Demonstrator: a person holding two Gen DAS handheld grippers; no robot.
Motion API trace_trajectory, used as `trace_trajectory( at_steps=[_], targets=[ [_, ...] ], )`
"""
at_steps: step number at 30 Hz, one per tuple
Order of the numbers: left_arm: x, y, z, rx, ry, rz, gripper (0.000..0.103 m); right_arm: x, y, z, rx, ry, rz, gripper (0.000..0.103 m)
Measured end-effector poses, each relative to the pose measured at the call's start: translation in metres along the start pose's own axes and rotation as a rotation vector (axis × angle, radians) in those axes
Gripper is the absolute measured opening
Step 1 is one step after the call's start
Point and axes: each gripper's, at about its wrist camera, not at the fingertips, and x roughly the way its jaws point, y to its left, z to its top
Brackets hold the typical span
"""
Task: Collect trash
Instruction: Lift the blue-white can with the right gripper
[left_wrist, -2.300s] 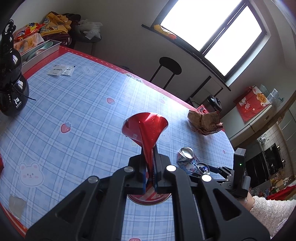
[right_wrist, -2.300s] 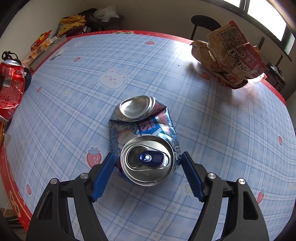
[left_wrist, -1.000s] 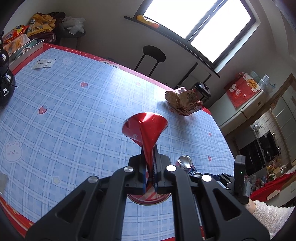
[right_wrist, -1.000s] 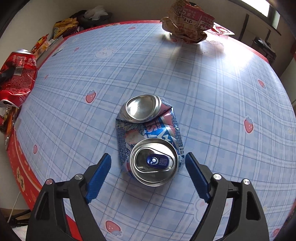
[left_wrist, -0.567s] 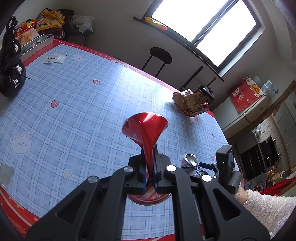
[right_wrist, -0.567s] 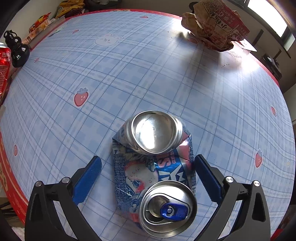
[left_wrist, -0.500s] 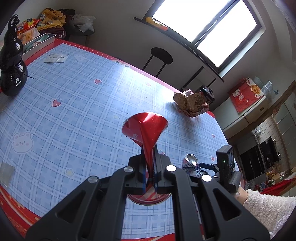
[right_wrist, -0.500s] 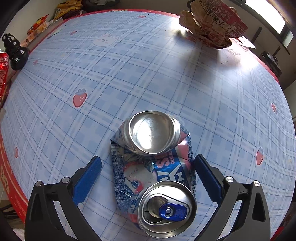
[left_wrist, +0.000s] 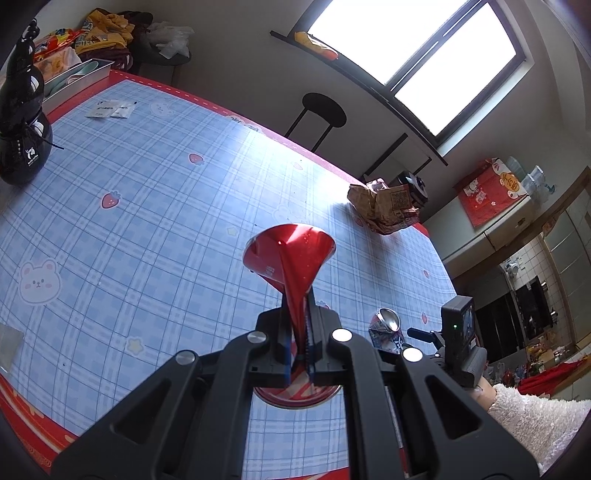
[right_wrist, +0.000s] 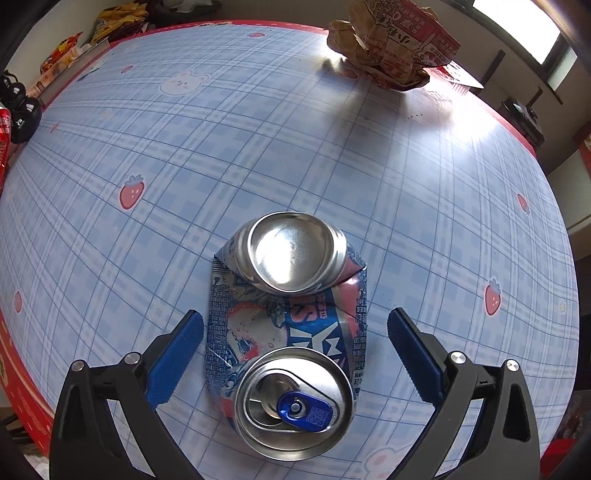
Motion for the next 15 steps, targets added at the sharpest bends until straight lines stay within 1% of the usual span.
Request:
trace_trajectory(
  at_steps=[1, 3, 6, 7, 8, 9, 12, 15],
  targets=[
    [0.001, -0.001, 0.0, 0.002, 0.002, 0.0, 0.01, 0.0, -0.004, 0.0, 0.031, -0.005, 0.016, 0.098],
    [0.003, -0.001, 0.001, 0.001, 0.005, -0.001, 0.01, 0.002, -0.001, 0.002, 0.031, -0.004, 0.0, 0.098],
    [0.003, -0.003, 0.001, -0.001, 0.006, -0.003, 0.01, 0.003, -0.001, 0.004, 0.03, 0.004, 0.004, 0.098],
    [0.003, -0.004, 0.0, 0.001, 0.006, -0.003, 0.01, 0.002, 0.001, 0.005, 0.017, -0.002, 0.01, 0.095],
    [0.003, -0.005, 0.0, 0.002, 0.007, -0.003, 0.01, -0.001, 0.003, 0.004, -0.001, -0.02, 0.015, 0.086],
    [0.002, -0.005, 0.0, 0.003, 0.007, -0.002, 0.01, -0.001, 0.005, 0.006, -0.013, -0.01, 0.019, 0.084],
    [0.002, -0.006, 0.0, 0.001, 0.007, 0.0, 0.01, -0.007, 0.007, 0.002, -0.021, -0.028, 0.035, 0.084],
    [0.001, -0.006, 0.0, 0.002, 0.006, 0.003, 0.01, -0.018, 0.007, -0.003, 0.0, -0.072, 0.046, 0.084]
  ],
)
